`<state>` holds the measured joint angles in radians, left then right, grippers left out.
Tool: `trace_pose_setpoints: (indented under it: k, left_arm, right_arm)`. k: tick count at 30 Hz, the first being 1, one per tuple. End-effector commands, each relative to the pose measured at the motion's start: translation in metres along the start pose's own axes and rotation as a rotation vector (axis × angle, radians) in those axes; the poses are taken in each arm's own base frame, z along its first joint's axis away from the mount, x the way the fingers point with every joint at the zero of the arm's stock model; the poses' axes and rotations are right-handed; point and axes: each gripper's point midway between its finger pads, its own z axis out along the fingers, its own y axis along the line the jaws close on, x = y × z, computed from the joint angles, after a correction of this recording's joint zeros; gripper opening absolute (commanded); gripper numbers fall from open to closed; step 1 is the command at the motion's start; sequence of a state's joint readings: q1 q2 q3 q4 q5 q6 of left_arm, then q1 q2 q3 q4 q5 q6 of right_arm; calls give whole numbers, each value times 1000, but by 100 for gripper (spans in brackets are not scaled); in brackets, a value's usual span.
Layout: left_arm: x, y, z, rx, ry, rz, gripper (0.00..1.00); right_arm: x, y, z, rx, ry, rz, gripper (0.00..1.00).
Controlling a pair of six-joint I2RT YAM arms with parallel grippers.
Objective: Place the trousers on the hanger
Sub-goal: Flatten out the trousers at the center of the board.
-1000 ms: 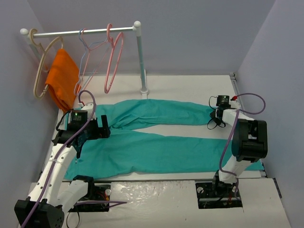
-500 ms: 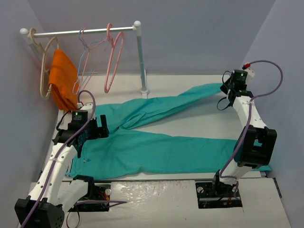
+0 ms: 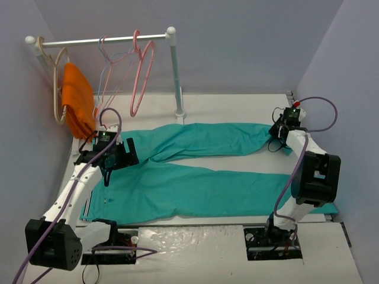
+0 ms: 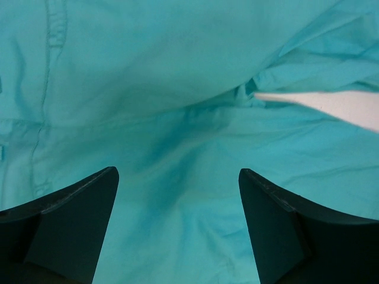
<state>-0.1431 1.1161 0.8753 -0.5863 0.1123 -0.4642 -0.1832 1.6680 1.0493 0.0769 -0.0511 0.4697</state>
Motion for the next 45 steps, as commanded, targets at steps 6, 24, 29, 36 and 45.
trace_pose_setpoints:
  k: [6,24,29,36,45]
  left_arm:
    - [-83,-19,61,-74,-174,-109,75]
    - [-95,45,172,-318,-63,-165,60]
    - [-111,67,184,-343,-66,-208,57]
    - [-133,92,191,-346,-64,-275,53]
    - [-159,105,157,-337,-137,-306,51]
  right_arm:
    - [-13,17,-13,-104,-66,-119,0]
    - [-1,-4,-9,-61,-57,-122,0]
    - [-10,-19,-9,-33,-71,-102,0]
    - [-38,-20,-15,-29,-122,-88,0]
    - [-76,-1,-31,-70,-204,-111,0]
